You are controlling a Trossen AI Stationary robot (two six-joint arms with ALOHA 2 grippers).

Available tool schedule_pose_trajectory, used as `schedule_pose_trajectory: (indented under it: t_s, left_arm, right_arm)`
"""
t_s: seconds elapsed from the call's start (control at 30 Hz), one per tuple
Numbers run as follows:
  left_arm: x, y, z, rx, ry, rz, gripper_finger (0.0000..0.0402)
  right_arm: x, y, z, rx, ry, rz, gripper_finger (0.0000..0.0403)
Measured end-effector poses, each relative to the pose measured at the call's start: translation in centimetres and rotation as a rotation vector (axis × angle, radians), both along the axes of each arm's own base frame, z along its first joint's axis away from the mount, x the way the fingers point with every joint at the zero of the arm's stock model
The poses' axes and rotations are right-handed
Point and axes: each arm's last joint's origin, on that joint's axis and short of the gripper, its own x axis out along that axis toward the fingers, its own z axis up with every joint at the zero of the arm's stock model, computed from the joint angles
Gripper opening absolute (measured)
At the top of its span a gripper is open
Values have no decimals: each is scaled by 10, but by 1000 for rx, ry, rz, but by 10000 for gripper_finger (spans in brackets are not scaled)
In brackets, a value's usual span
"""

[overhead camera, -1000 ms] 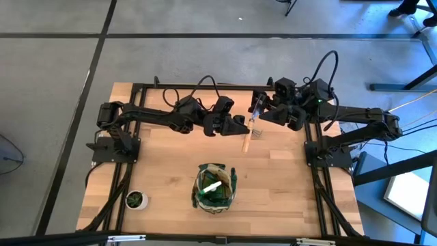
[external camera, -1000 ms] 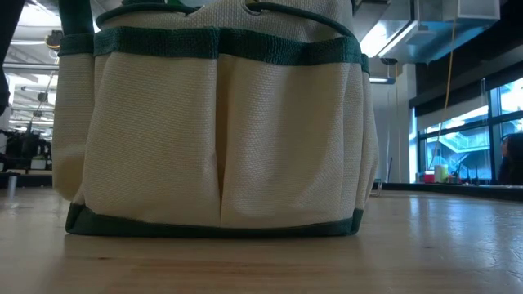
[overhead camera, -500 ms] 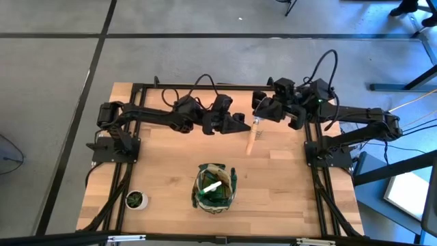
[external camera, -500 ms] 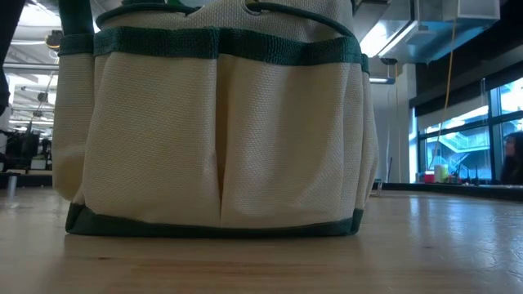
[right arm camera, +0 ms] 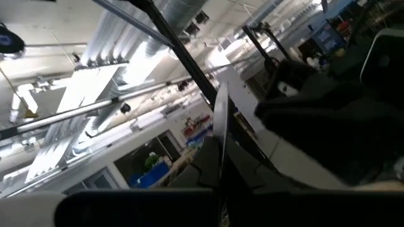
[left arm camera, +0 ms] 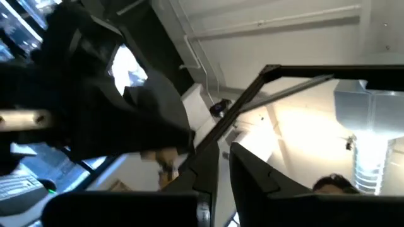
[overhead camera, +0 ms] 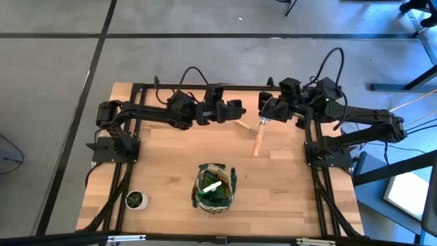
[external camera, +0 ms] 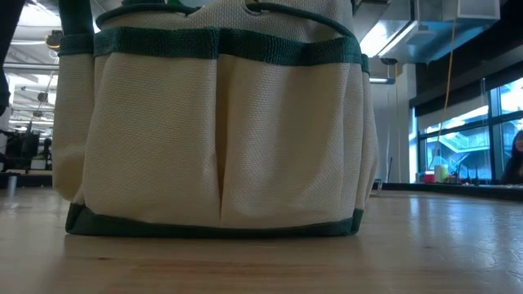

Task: Pick & Place Garden tools in Gardening bag
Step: Put the right brown trowel into the gardening bag

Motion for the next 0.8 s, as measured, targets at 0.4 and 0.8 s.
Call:
schedule_pose_trajectory:
  t_s: [0.4,0.8]
  left_arm:
    - [11,1,-14,-20,187,13,2]
    - [26,-49,-51,22,584,-63,1]
  right_arm:
    - [-3,58,-21,-120,189,66,1]
    - [-28,142,-36,-214,296,-71,0]
